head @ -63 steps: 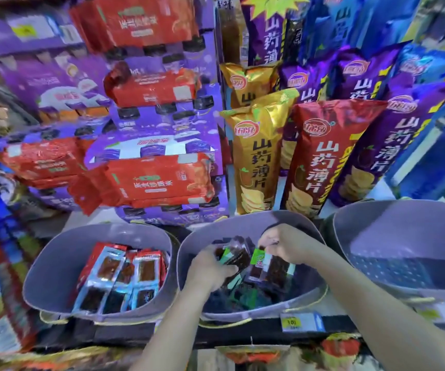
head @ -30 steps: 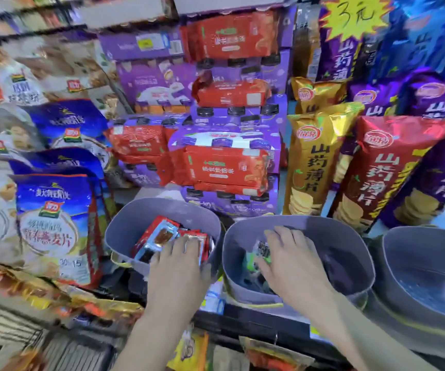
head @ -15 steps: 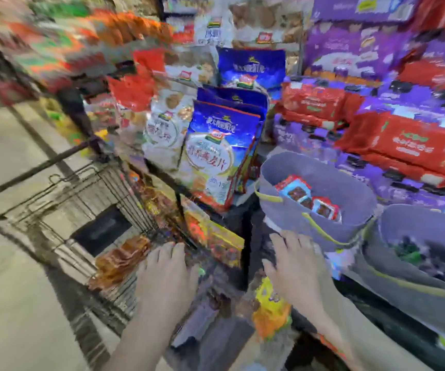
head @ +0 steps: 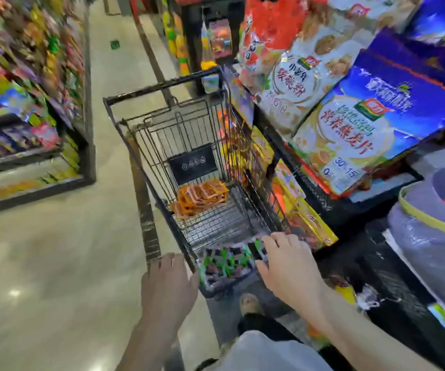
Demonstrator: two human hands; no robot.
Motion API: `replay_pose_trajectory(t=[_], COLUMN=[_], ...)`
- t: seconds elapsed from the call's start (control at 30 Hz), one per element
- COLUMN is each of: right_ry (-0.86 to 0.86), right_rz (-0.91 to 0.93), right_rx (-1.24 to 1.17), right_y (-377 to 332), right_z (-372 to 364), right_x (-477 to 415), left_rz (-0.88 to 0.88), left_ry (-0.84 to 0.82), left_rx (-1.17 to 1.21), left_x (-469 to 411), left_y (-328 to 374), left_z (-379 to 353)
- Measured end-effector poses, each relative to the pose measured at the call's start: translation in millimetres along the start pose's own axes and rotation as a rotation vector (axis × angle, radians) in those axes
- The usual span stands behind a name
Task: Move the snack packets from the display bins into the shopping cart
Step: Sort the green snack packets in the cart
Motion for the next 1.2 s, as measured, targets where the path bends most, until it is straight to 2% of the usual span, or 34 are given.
replay_pose_trajectory(t=[0.13,0.4,0.57,0.7,0.83,1.0,1.13,1.2], right_ry=[-0.105,-0.391,-0.519,-0.648,-0.648,-0.634,-0.68,-0.622], right_rz=[0.099,0.186,0.243,0.242,0.203,0.27,0.301,0.337], right_rx=[0.024,0.143,0.178,0.146,0.068,-0.039,-0.011,0.036], right_y=[-6.6,-3.2,2.0,3.7,1.5,-4.4,-7.1,-6.0], right_z=[-9.7,-55.3,-99.3,-144.6,-184.4,-225.1,-248.5,-254.6], right_x=[-58.0,-173.0,-230.8,-280.9,-322.5,-359.5,-370.7,-366.7], left_rz=[0.114,0.339,0.489,0.603,0.689,0.667,0.663,0.659], left_ry=[-0.073,-0.164,-0.117,0.049,0.171,0.242,0.254,0.263], left_rx=[0.066,0.437,0.772,0.931,0.941,0.973,0.978,0.988], left_x=[-31.3,-120.6,-169.0,-193.6,-200.9,-203.9,-205.0,-204.9], left_y=[-7.3,-9.6,-2.6,3.7,0.7,-3.3,-6.5,-6.8], left_z=[-19.4,-81.6,-132.9,-164.8,-181.6,-191.2,-194.9,-194.4])
Point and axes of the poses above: each hand's wrist, its own x-axis away from the middle knuckle, its own z-axis out of the back of the hand, y = z × x, the point moved 3 cm from there along -x, towards the middle knuckle, and after that the axes turned 13 degrees about -y, right-handed, at the moved point
